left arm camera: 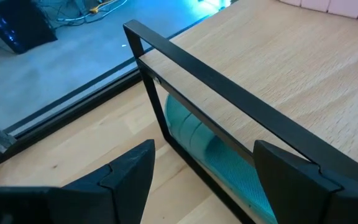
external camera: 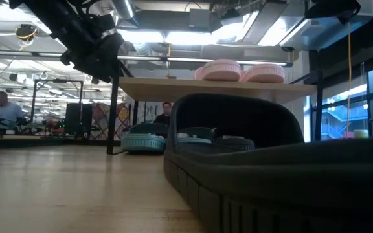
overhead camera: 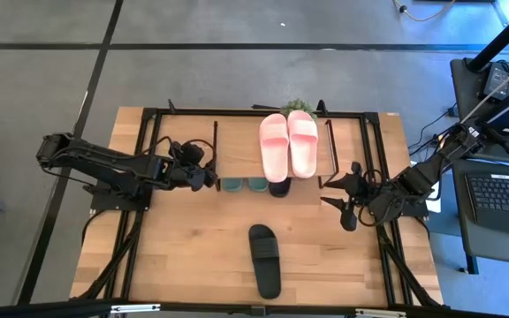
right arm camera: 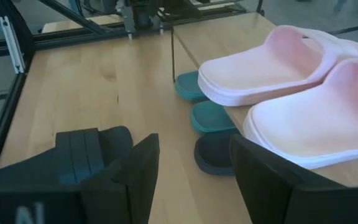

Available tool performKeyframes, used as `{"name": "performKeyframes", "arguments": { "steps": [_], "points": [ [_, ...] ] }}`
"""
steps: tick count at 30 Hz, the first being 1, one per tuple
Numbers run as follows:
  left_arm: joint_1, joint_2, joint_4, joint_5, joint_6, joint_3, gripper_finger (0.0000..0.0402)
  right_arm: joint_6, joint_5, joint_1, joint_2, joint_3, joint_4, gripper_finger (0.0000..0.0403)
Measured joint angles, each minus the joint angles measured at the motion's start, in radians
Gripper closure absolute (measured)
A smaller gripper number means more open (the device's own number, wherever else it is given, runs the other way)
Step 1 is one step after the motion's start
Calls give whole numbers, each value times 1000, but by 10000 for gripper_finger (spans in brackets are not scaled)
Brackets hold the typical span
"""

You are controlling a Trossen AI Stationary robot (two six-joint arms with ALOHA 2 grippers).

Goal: Pick and place slides into the shelf
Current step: Adjust the shelf, then put the black slide under the shelf

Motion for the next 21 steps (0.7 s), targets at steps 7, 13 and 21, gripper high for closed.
{"name": "performKeyframes", "arguments": {
  "steps": [7,13,21],
  "points": [
    [0,0,17,0,35,0,138,0,-1,0,0,0,14,205],
    [-1,-17,14,-1,74,0,138,-39,0,0,0,0,59,205],
    [-26,-155,-138,-5,77,1,138,-162,-2,0,-5,0,217,205]
  ]
}}
